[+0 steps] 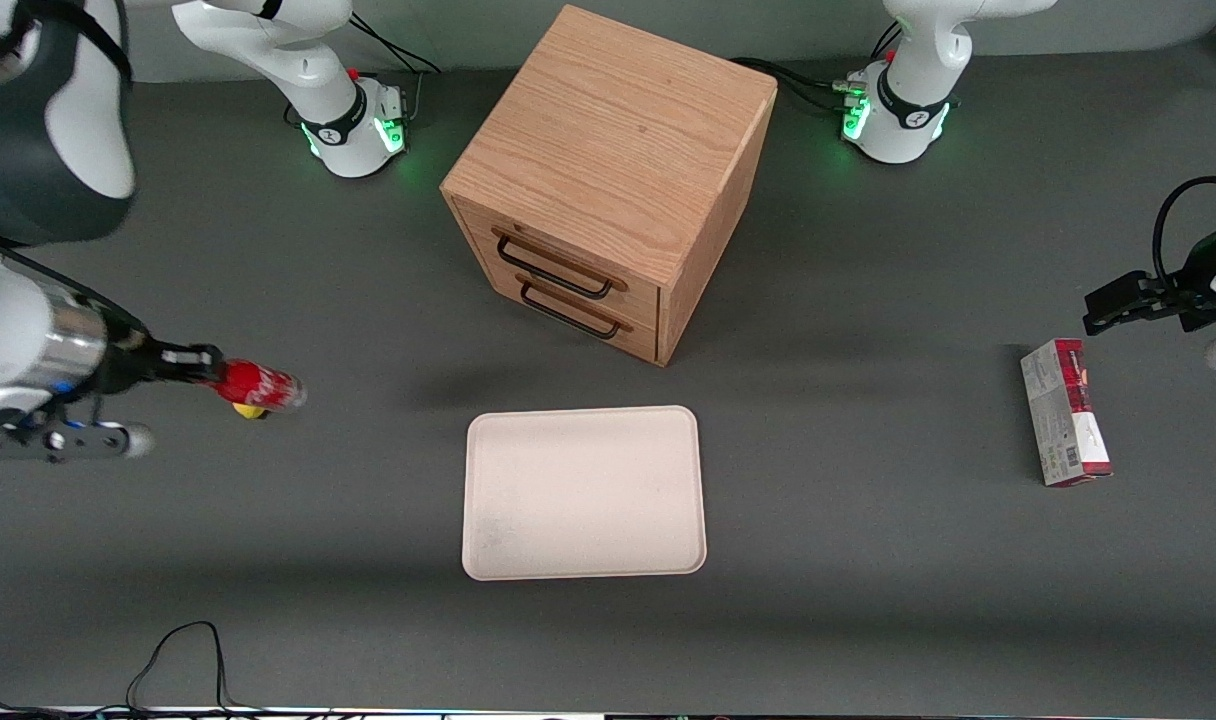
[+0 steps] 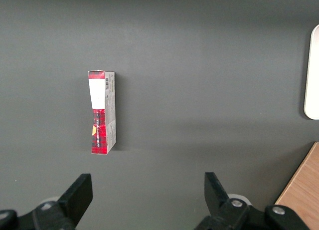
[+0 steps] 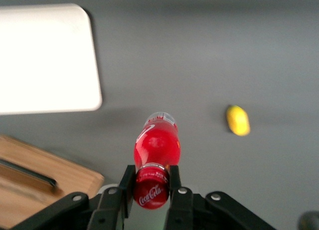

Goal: Place coke bottle on tray
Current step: 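Lift the bottle and carry it onto the cream tray's edge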

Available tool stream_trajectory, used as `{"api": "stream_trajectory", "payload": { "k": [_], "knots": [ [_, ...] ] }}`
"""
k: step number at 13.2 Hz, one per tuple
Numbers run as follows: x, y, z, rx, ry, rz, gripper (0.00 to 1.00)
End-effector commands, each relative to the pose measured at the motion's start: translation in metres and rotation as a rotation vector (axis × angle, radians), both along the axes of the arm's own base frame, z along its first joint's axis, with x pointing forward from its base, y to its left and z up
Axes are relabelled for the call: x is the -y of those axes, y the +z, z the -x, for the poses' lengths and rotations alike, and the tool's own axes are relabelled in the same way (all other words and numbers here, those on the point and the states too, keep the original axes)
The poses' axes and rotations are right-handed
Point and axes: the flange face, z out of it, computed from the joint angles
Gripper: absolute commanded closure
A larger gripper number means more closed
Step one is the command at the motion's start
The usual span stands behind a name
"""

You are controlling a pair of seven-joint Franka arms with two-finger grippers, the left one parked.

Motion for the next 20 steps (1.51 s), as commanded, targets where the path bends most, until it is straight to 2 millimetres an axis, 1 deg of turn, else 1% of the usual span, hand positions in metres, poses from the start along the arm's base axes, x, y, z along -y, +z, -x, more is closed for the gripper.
{"api": "stream_trajectory", "payload": {
  "k": [1,2,3,4,6,9,12,17,18,19,20],
  "knots": [
    [-0.076,-0.063,-0.04,0.054,-0.158,-0.061,1.0],
    [-0.105,-0.086,-0.05,0.103,-0.208,-0.07,1.0],
    [-0.125,-0.112,-0.06,0.15,-0.255,-0.07,1.0],
    [-0.139,-0.135,-0.065,0.176,-0.287,-0.064,1.0],
    [-0.153,-0.166,-0.073,0.209,-0.296,-0.068,1.0],
    [-0.165,-0.185,-0.079,0.241,-0.317,-0.085,1.0],
    [-0.167,-0.193,-0.08,0.242,-0.317,-0.083,1.0],
    [-0.171,-0.196,-0.08,0.248,-0.312,-0.082,1.0],
    [-0.172,-0.196,-0.079,0.245,-0.313,-0.085,0.94],
    [-0.171,-0.196,-0.08,0.247,-0.317,-0.08,0.16],
    [-0.171,-0.196,-0.079,0.244,-0.335,-0.08,0.03]
  ]
}}
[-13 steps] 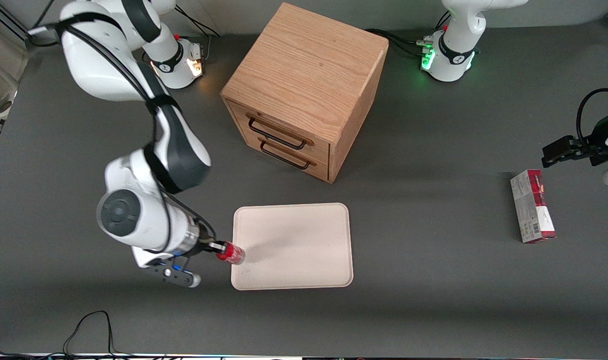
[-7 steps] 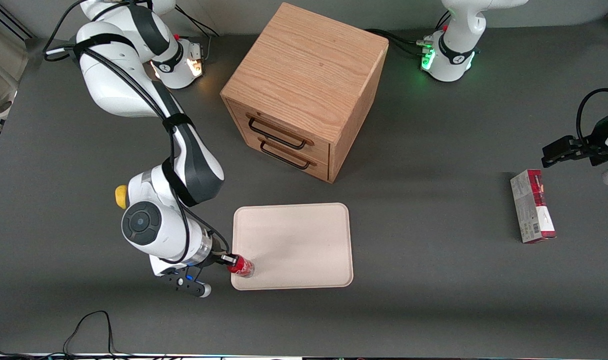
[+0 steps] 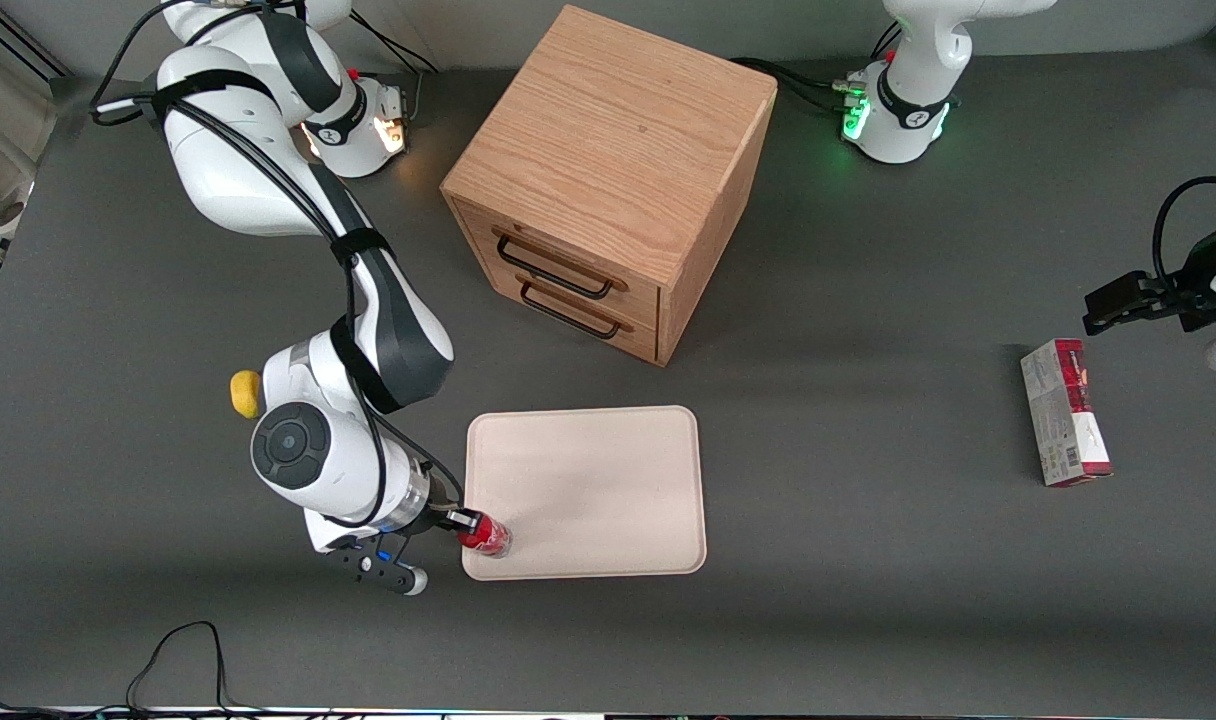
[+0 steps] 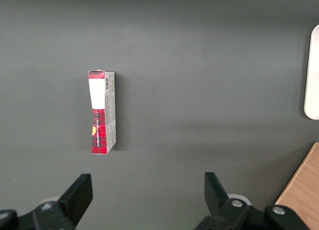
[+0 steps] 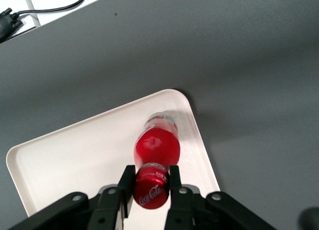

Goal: Place coke bottle on tray
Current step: 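Lower the bottle onto the tray and open the right gripper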

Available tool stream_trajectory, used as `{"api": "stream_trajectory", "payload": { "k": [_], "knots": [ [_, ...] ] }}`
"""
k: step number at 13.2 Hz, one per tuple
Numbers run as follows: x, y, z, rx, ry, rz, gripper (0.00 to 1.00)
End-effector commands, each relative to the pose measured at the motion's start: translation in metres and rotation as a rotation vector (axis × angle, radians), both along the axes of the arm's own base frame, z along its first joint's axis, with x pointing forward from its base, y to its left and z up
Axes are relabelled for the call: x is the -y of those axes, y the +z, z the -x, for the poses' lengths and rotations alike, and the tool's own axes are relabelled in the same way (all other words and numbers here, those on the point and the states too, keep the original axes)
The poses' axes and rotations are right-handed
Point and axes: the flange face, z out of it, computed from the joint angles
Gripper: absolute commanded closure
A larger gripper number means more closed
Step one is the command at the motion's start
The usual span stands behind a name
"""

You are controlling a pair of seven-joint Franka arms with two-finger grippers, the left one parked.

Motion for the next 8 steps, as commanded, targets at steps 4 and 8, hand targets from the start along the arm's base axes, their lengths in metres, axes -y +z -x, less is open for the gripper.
{"api": "stream_trajectory", "payload": {
  "k": [4,8],
  "knots": [
    [-0.003,0.016,-0.001,0.018,-0.039,0.01,0.01],
    [0.02,0.064,0.009,-0.027,-0.007,0.036,0.0]
  ]
}}
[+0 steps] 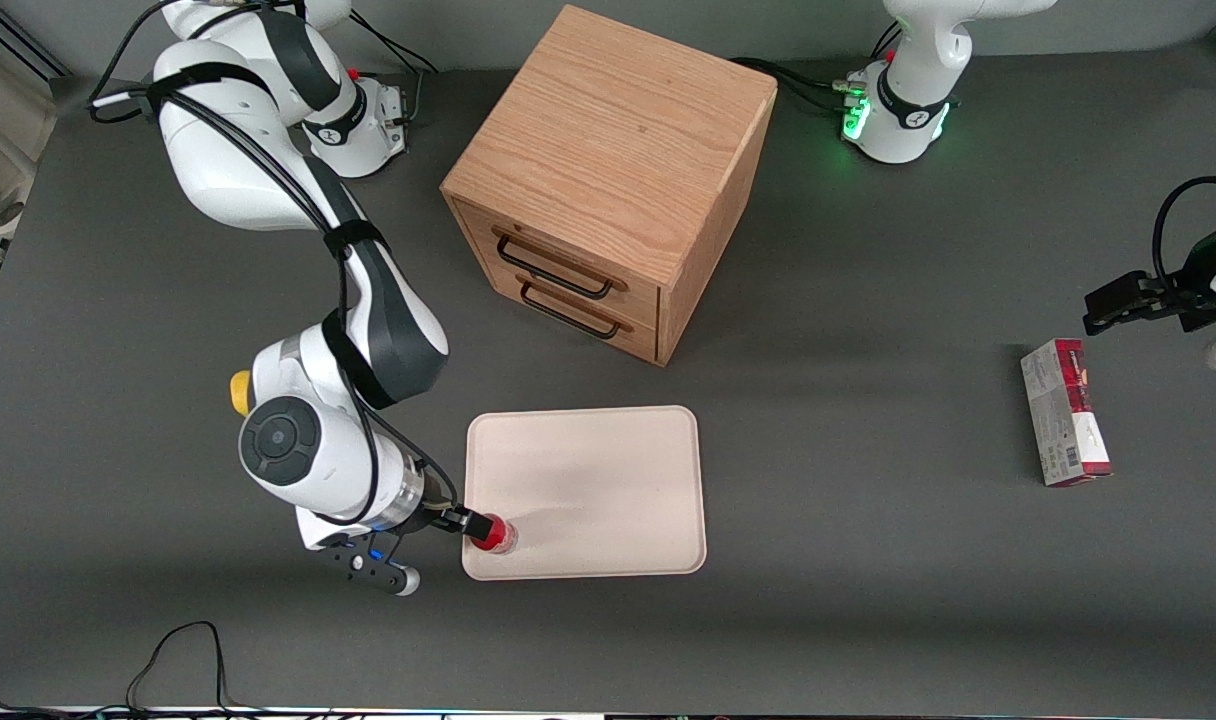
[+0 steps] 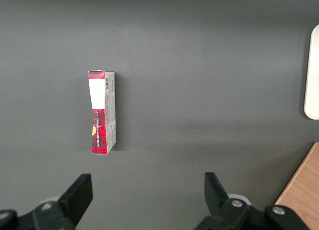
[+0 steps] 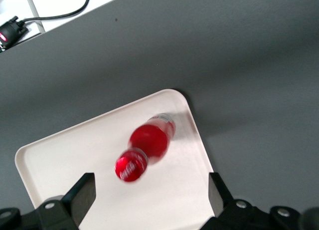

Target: Place coke bottle on tray

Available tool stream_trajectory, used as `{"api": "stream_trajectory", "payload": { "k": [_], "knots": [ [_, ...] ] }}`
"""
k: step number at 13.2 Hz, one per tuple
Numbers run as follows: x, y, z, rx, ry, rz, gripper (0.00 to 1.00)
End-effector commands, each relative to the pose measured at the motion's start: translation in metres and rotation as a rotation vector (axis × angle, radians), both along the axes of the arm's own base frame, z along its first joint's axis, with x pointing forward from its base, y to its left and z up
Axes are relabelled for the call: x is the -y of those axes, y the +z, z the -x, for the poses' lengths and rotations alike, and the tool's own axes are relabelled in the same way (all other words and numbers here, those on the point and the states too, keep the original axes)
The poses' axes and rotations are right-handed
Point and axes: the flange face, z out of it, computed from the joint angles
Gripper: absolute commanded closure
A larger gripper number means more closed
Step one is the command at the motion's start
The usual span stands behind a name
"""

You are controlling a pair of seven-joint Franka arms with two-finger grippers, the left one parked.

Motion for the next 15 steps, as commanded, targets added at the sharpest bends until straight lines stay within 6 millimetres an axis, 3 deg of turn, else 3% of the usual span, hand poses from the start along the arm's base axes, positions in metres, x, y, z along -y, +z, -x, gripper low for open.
{"api": "stream_trajectory", "payload": {
  "k": [1,3,5,9,12,15],
  "knots": [
    [0.025,0.05,0.013,-0.045,0.061,0.039,0.0],
    [0.044,0.077,0.033,-0.121,0.136,0.072,0.0],
    [0.069,0.091,0.063,-0.177,0.21,0.096,0.0],
    [0.146,0.121,0.147,-0.237,0.435,0.12,0.0],
    [0.206,0.146,0.207,-0.165,0.562,0.111,0.0],
    [0.224,0.181,0.229,-0.121,0.537,0.108,0.0]
  ]
}}
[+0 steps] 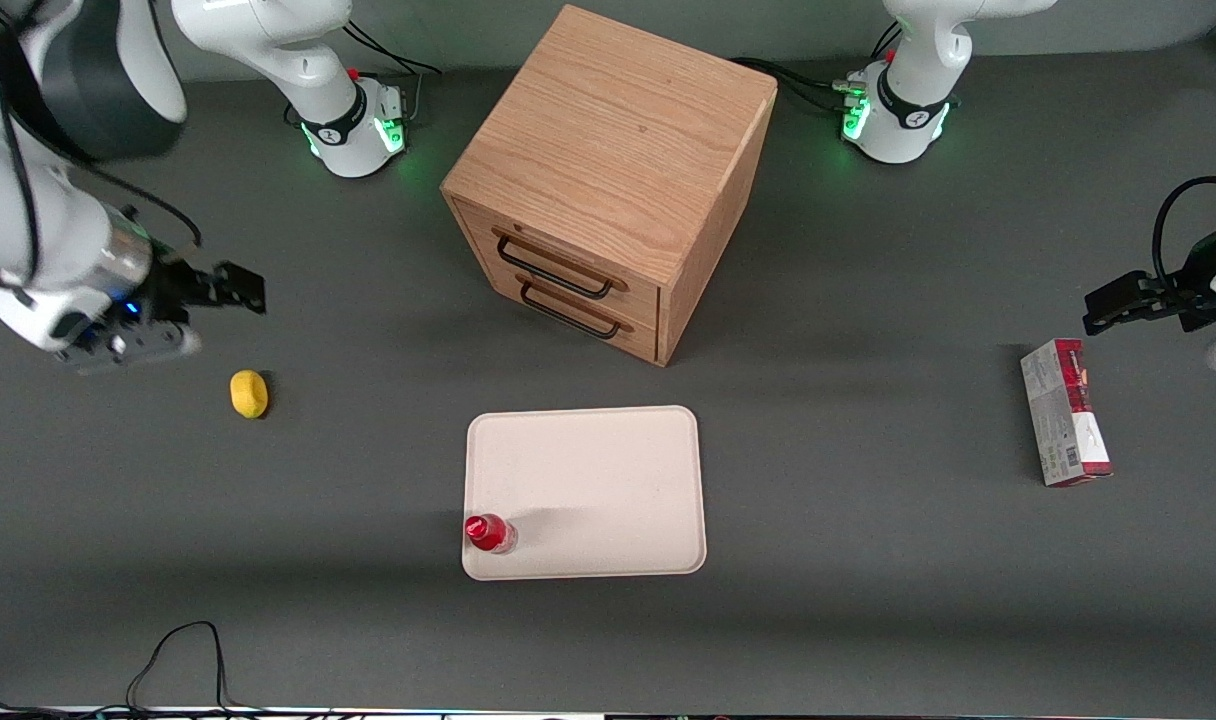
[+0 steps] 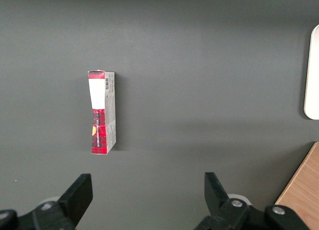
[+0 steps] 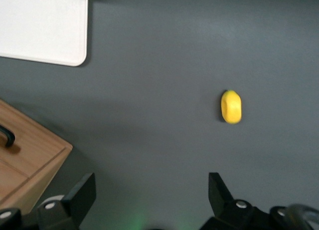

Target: Place coke bottle on tray

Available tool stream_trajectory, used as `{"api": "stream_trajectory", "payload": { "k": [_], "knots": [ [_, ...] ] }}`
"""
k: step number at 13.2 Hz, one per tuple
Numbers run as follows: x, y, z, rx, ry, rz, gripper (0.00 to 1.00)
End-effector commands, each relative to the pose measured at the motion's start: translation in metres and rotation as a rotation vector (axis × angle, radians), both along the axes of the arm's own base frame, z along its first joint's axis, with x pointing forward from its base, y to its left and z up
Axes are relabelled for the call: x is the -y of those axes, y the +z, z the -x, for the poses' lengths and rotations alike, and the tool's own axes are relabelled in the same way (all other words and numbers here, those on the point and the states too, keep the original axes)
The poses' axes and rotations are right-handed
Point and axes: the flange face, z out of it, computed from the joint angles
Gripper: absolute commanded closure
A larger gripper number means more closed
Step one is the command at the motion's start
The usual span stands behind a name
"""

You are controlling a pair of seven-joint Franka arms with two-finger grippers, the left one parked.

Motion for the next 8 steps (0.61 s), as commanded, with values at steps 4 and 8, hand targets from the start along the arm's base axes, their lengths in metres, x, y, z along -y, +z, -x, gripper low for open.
{"api": "stream_trajectory", "payload": {
  "k": [4,8],
  "knots": [
    [0.01,0.031,0.011,0.057,0.003,-0.024,0.0],
    [0.021,0.034,0.011,0.047,-0.011,-0.021,0.0]
  ]
}}
